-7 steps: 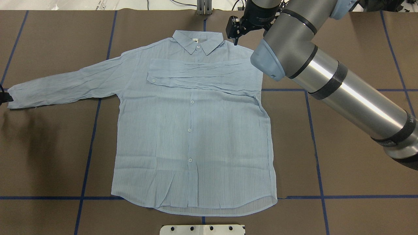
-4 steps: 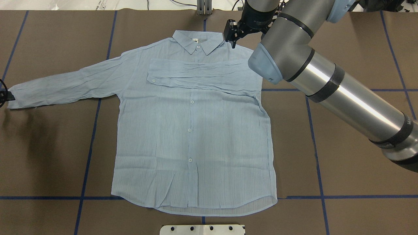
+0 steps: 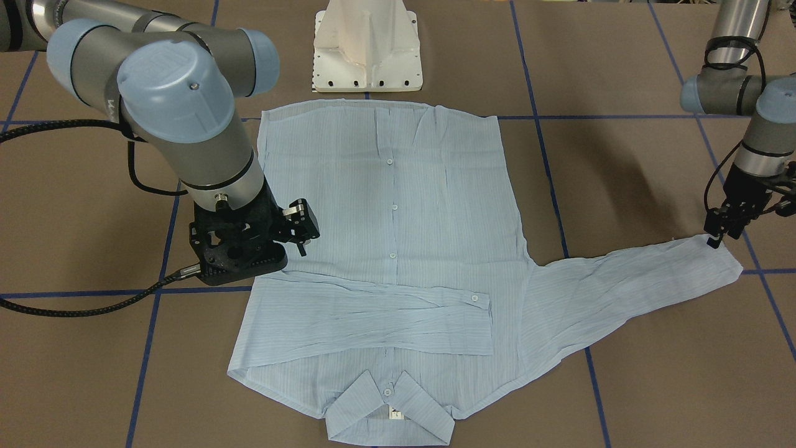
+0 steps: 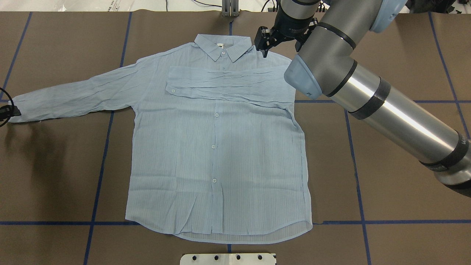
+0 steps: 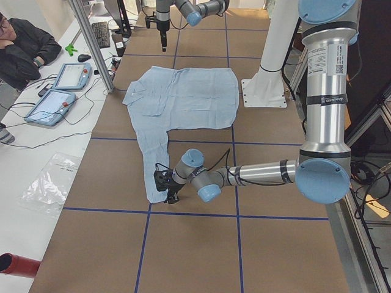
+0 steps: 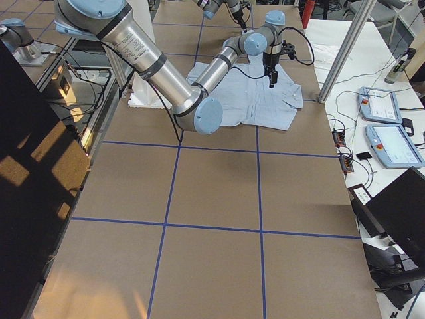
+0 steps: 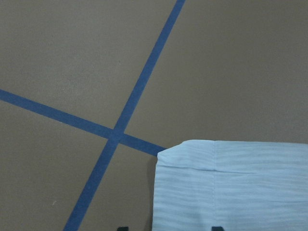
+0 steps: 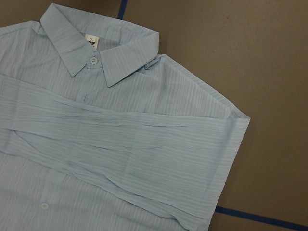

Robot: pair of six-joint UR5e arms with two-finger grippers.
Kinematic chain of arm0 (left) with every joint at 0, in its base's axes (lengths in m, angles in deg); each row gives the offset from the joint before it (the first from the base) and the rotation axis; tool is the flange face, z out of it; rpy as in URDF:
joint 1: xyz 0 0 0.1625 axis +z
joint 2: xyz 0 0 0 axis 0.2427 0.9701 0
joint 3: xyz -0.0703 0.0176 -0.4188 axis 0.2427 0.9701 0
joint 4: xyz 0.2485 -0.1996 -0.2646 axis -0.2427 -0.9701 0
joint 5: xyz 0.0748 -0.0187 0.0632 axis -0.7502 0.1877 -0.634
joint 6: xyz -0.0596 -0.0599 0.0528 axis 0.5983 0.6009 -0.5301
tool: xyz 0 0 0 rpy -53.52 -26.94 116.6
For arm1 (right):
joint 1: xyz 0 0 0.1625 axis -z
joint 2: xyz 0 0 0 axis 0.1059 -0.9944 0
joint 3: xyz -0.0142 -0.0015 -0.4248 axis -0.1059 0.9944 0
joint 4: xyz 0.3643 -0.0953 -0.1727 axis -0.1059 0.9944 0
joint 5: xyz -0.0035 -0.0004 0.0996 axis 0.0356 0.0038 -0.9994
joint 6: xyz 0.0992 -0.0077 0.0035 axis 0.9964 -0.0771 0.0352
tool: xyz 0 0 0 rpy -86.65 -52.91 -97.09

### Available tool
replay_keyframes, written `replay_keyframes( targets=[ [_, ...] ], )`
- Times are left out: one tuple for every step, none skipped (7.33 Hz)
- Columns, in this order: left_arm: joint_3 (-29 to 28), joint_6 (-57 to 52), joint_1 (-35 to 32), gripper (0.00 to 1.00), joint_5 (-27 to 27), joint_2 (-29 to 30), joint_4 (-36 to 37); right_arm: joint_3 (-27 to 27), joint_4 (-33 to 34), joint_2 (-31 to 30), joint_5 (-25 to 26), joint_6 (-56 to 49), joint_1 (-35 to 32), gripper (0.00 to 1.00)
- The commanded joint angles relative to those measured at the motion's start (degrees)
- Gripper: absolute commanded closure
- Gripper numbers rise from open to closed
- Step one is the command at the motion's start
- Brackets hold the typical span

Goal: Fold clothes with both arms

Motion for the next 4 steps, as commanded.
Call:
replay_keyframes(
  targets=[
    [0.1,0.0,0.3,0.43,0.0,-0.1,0.1,0.0,-0.7,-0.3,0.0,0.0,0.0,0.0],
    [0.1,0.1,0.3,0.44,-0.1,-0.2,0.0,0.0,-0.7,-0.4,-0.1,0.0,0.0,0.0],
    [0.1,0.1,0.4,0.44,0.0,-0.3,0.1,0.0,-0.7,-0.3,-0.1,0.0,0.0,0.0],
    [0.2,0.0,0.5,0.45,-0.1,-0.3,0.1,0.0,-0.7,-0.3,-0.1,0.0,0.0,0.0]
  ],
)
